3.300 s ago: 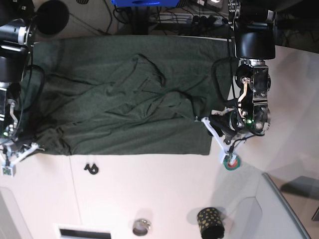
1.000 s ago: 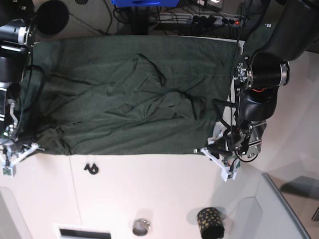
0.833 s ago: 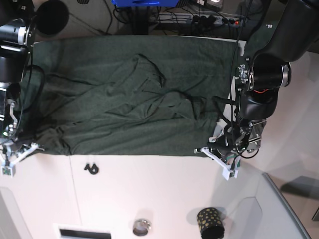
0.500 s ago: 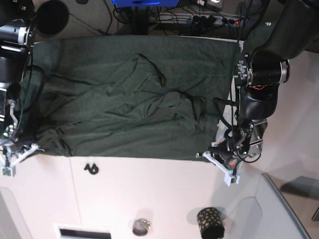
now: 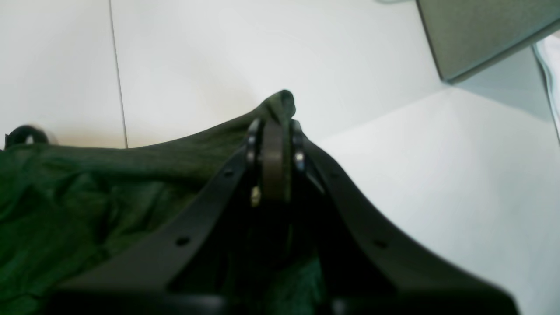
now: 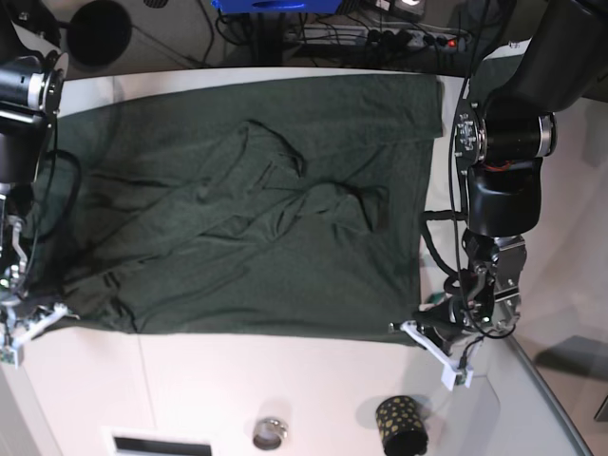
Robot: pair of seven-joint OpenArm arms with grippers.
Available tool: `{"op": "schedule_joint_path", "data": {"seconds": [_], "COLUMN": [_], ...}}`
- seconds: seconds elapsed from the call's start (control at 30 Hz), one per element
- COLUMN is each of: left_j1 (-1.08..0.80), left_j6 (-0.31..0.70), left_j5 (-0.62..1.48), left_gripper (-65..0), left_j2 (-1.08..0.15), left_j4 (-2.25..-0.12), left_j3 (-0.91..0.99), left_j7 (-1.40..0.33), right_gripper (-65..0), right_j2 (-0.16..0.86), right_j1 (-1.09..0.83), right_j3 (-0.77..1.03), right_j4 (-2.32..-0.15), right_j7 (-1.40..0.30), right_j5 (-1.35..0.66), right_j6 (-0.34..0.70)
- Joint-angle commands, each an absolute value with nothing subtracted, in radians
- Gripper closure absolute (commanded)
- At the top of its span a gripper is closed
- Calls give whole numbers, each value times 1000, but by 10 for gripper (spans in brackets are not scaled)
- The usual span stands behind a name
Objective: Layout the t-shirt on the table in an organized manner, then fold the t-shirt properly
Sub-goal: 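Fold the shirt edge with the left gripper toward the right gripper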
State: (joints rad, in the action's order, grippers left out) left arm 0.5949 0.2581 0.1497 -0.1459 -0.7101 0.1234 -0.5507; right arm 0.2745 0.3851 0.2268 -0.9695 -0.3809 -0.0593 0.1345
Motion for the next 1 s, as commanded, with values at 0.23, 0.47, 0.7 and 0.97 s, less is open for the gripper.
{"op": "schedule_joint_path", "data": {"seconds": [0.23,0.47,0.7,0.97], "left_j1": [513,397,268,122], "left_j6": [257,257,257,252], "left_j5": [159,159,312,360], "left_gripper": [0,0,0,0], "left_j2": [-147,-145,-151,-163], "left_j4": [-989,-1182,-1394,-1549], "left_j3": [124,124,124,124], "left_j7": [-673,-765,-858,-888], "right_gripper": [0,0,0,0], "right_j2": [294,300,346,375], "right_j1": [437,449,443,375], "right_j3": [114,96,96,97], "right_j4": [-762,-716,-716,-780], "right_j7": [-142,-101,-107,-142], "right_j5": [-59,-59,-59,-59], "right_j6": [130,130,130,130]}}
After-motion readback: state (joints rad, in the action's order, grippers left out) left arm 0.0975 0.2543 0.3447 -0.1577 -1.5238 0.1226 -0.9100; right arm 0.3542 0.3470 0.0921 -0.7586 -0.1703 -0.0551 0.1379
